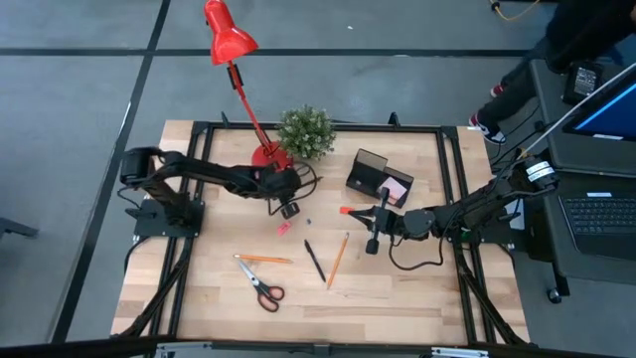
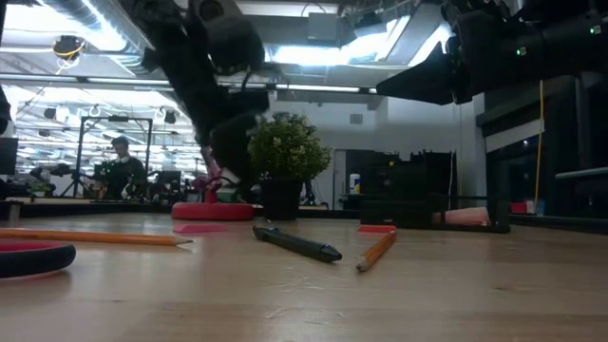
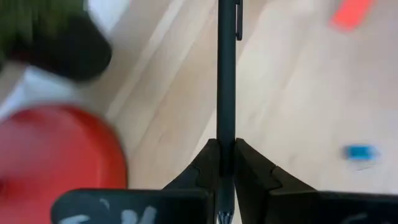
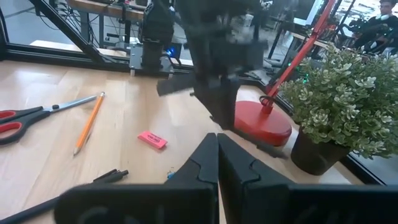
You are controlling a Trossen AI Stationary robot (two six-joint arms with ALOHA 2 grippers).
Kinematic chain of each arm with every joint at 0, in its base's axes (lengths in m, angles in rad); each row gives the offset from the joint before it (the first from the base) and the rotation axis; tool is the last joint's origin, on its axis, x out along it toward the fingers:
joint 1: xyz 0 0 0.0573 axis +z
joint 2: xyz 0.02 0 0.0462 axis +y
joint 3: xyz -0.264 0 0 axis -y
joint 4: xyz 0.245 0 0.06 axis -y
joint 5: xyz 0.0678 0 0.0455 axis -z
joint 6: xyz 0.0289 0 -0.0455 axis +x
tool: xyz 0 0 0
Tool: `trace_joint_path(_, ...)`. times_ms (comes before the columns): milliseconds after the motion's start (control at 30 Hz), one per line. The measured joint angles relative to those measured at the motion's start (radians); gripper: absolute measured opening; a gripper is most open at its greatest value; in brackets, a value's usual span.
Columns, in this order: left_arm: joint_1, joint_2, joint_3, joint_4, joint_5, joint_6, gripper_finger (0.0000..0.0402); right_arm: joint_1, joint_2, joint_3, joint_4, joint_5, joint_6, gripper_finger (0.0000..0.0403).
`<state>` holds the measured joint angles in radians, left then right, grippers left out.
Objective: Pick and place office supplies into organizer
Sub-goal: Put the top black pen into the black desk organizer
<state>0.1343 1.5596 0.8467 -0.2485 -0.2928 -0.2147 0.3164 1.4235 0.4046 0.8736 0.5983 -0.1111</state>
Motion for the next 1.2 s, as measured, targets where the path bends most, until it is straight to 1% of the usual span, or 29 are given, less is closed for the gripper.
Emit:
trace_joint_path(133, -0.034, -0.053, -0.039, 0.151, -0.003, 0.052, 0.0021, 0.0, 0.0, 0.0, 0.008, 0.0, -0.003, 0.0003)
trace_joint_path(300, -0.053, -0.116, -0.126, 0.321, 0.019, 0.064, 0.002, 0.013, 0.0, 0.0, 0.022, 0.0, -0.019, 0.0008)
trace_joint_path(400, -0.063, -0.136, -0.184, 0.475, 0.02, 0.069, 0.0021, 0.019, 0.0, 0.0, 0.032, 0.0, -0.025, 0.0021)
trace_joint_path(533, -0.078, -0.142, -0.244, 0.706, 0.055, 0.113, 0.0021, 0.021, 0.0, 0.0, 0.057, -0.001, -0.025, 0.004)
trace_joint_path(667, -0.096, -0.142, -0.282, 0.855, 0.079, 0.156, 0.0021, 0.02, 0.0, 0.0, 0.092, -0.047, -0.03, 0.0061)
trace_joint_path(733, -0.107, -0.142, -0.294, 0.902, 0.083, 0.168, 0.0021, 0.021, 0.0, 0.0, 0.121, -0.071, -0.036, 0.0073)
trace_joint_path(833, -0.121, -0.142, -0.304, 0.954, 0.132, 0.177, 0.0021, 0.02, 0.0, 0.0, 0.156, -0.079, -0.055, 0.0089)
trace_joint_path(900, -0.135, -0.142, -0.304, 0.973, 0.148, 0.177, 0.0021, 0.015, 0.0, 0.0, 0.16, -0.087, -0.05, 0.0099)
trace_joint_path(967, -0.154, -0.142, -0.305, 0.994, 0.159, 0.198, 0.0021, 0.003, 0.0, 0.0, 0.159, -0.147, -0.031, 0.0107)
trace_joint_path(1067, -0.181, -0.142, -0.305, 1.014, 0.165, 0.23, 0.0021, -0.023, 0.0, 0.014, 0.155, -0.29, -0.015, 0.0117)
trace_joint_path(1100, -0.188, -0.142, -0.305, 1.022, 0.165, 0.236, 0.0021, -0.029, 0.0, 0.025, 0.156, -0.312, -0.014, 0.0119)
trace_joint_path(1200, -0.208, -0.129, -0.304, 1.056, 0.165, 0.236, 0.0021, -0.048, 0.0, 0.053, 0.155, -0.315, -0.048, 0.0123)
